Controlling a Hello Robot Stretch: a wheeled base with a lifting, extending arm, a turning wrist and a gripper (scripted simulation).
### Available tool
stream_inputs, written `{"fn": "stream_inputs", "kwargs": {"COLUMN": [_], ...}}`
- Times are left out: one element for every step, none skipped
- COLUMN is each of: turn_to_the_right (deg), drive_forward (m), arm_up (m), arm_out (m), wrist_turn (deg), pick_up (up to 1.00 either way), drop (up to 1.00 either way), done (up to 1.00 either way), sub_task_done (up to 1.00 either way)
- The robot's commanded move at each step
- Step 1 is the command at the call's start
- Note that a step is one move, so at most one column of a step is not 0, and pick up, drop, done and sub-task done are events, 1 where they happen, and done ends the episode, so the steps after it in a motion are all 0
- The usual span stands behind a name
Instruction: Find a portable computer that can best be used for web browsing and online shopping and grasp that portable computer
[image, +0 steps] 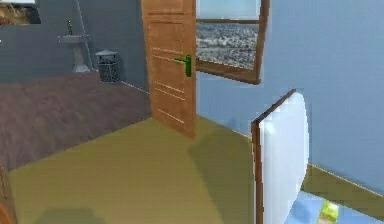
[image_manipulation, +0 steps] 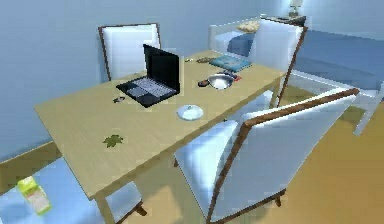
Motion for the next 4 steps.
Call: {"fn": "stream_inputs", "kwargs": {"turn_to_the_right": [0.0,36.0,0.0,3.0], "drive_forward": [0.85,0.0,0.7,0.0], "arm_up": [0.0,0.0,0.0,0.0], "arm_out": [0.0,0.0,0.0,0.0], "wrist_turn": [0.0,0.0,0.0,0.0], "pick_up": [0.0,0.0,0.0,0.0], "drop": [0.0,0.0,0.0,0.0], "done": [0.0,0.0,0.0,0.0], "sub_task_done": [0.0,0.0,0.0,0.0]}}
